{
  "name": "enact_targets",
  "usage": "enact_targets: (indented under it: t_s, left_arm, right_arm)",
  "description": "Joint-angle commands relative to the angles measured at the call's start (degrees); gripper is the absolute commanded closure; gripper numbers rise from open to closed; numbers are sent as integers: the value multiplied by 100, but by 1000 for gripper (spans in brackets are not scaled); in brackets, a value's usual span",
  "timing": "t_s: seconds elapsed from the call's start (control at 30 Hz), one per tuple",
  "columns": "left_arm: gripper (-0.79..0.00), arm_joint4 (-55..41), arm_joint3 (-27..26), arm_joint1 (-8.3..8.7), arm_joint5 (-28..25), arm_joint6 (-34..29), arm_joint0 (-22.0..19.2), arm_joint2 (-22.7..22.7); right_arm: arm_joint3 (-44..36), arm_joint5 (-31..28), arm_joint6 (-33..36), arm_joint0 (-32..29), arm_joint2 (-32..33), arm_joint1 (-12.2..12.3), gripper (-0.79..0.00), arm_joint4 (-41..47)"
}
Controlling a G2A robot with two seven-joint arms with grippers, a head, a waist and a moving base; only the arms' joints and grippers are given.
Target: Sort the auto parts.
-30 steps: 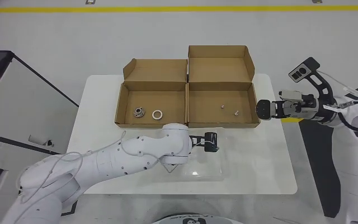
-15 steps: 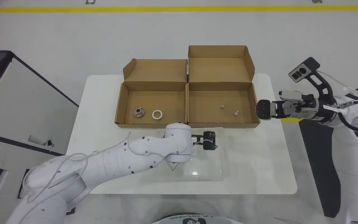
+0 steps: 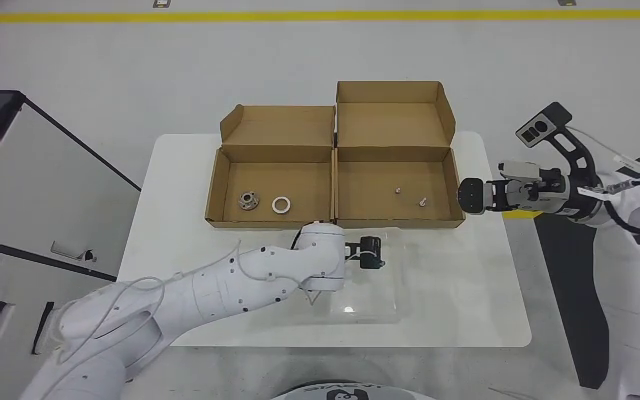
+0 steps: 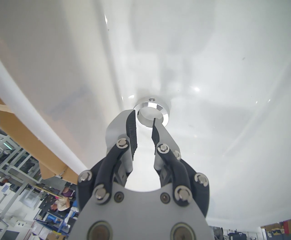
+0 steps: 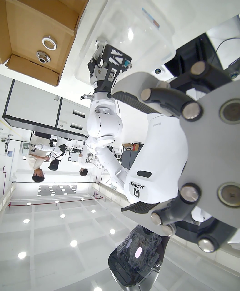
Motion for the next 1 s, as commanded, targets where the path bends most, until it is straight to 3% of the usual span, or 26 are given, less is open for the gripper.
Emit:
enact_targets:
  t_s: [0.0, 0.57, 0.97]
  left_arm:
    - [-194, 32, 45, -33, -10, 3, 12, -3]
    - [-231, 61, 316, -202, 2, -10, 71, 68]
    - [-339, -13, 313, -195, 31, -38, 65, 39]
  right_arm:
    - [0, 0, 0, 0, 0, 0, -785, 0]
    - [0, 0, 0, 0, 0, 0, -785, 0]
    - [0, 0, 0, 0, 0, 0, -785, 0]
